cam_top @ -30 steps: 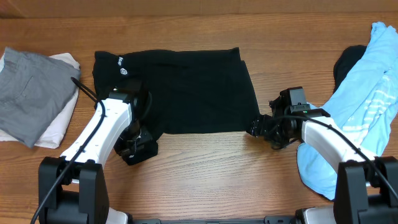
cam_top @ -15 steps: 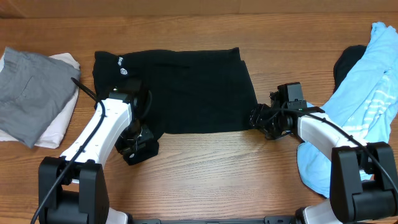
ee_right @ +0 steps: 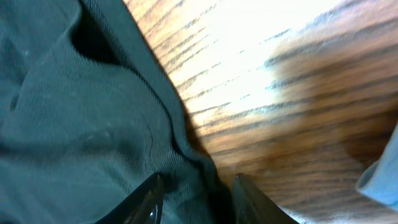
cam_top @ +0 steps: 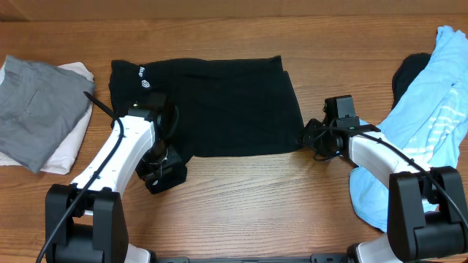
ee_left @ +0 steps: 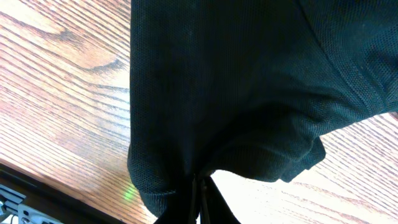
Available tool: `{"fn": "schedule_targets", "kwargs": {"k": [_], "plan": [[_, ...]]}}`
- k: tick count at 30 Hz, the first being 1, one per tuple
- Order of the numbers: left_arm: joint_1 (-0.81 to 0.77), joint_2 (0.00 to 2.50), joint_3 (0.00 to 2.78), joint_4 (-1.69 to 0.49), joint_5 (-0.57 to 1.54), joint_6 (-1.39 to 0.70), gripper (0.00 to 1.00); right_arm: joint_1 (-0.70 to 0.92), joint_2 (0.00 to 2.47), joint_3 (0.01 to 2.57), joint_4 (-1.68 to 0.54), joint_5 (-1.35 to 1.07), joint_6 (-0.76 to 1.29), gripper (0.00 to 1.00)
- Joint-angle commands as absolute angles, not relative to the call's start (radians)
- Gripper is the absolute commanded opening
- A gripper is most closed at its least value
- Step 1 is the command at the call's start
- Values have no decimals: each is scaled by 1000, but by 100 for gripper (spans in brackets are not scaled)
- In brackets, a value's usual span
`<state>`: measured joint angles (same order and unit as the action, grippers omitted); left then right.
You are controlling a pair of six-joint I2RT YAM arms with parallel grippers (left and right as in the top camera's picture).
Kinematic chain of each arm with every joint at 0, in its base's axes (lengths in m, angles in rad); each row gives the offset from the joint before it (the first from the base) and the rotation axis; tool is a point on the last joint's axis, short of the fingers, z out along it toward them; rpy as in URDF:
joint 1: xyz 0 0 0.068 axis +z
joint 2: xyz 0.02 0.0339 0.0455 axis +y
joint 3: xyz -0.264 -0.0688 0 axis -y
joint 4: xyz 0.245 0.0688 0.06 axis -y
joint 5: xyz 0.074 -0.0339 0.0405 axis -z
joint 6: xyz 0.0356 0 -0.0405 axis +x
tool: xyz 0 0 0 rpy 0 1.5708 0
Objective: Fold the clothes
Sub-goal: 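Grasp the lower-right hem of the black shirt with the right gripper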
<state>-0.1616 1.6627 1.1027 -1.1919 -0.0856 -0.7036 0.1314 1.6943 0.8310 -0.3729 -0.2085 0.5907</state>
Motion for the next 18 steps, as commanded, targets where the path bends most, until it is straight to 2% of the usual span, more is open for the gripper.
{"fn": "schedule_targets", "kwargs": {"k": [1,3,5,8,9,10,12,14,18], "plan": [[-157,1654,1100,-1192,-78,-710,5,126,1731,813,-373,-134,588,32],[-157,1654,1100,-1191,-78,-710,5,126,1731,812,-390,-127,588,16],[-157,1654,1100,-1192,-78,-710,5,126,1731,812,-411,-120,588,7],[-157,1654,1100,-1192,-78,-710,6,126,1731,812,-448,-121,579,4],[-157,1654,1100,-1192,-78,-710,5,126,1731,812,-459,-120,568,14],[-157,1654,1100,-1192,-78,-710,5,126,1731,812,-463,-120,555,35],[-157,1654,1100,-1190,-78,-710,6,125,1730,813,-458,-119,540,58],[-157,1654,1100,-1188,-78,-709,6,117,1730,840,-482,-128,524,64],[-157,1654,1100,-1188,-78,-710,6,116,1723,966,-630,-145,524,66]]}}
